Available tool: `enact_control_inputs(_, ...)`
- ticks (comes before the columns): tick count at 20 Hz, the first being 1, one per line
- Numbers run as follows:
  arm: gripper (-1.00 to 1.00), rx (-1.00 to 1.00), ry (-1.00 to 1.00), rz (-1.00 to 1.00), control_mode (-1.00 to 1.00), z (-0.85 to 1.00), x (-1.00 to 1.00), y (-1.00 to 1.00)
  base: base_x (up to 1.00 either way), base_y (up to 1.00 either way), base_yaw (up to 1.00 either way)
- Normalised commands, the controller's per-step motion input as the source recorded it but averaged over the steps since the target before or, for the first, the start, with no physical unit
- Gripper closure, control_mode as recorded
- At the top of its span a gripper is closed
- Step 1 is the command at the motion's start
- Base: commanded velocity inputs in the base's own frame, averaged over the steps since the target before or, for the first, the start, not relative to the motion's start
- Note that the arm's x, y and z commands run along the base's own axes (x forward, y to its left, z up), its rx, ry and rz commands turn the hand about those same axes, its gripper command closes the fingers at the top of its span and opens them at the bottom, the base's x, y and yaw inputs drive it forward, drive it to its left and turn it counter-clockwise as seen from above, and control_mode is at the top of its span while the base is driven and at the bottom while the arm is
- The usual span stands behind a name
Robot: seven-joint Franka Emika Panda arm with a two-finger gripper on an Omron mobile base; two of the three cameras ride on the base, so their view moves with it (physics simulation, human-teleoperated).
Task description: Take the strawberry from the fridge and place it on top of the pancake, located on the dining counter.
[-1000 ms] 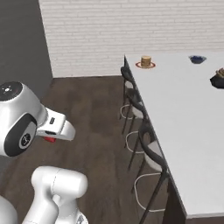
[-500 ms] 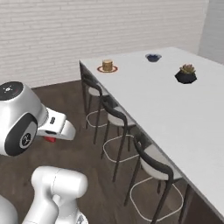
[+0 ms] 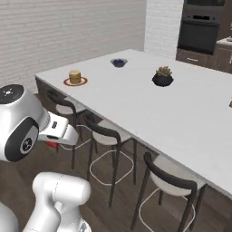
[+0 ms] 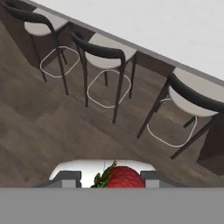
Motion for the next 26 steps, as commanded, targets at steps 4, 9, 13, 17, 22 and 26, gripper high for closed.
enact_control_inputs(4,1.00,0.00,0.00,0.00,1.00,0.00,0.00,0.00,0.48,1.00,-0.52)
enact_control_inputs(9,1.00,0.00,0.00,0.00,1.00,0.00,0.00,0.00,0.41,1.00,-0.49)
enact_control_inputs(13,1.00,0.00,0.00,0.00,1.00,0.00,0.00,0.00,0.34,1.00,-0.48)
enact_control_inputs(17,1.00,0.00,0.00,0.00,1.00,0.00,0.00,0.00,0.35,1.00,-0.48)
enact_control_inputs(22,1.00,0.00,0.00,0.00,1.00,0.00,0.00,0.00,0.52,0.98,-0.46)
enact_control_inputs(26,1.00,0.00,0.00,0.00,1.00,0.00,0.00,0.00,0.53,0.86,-0.41)
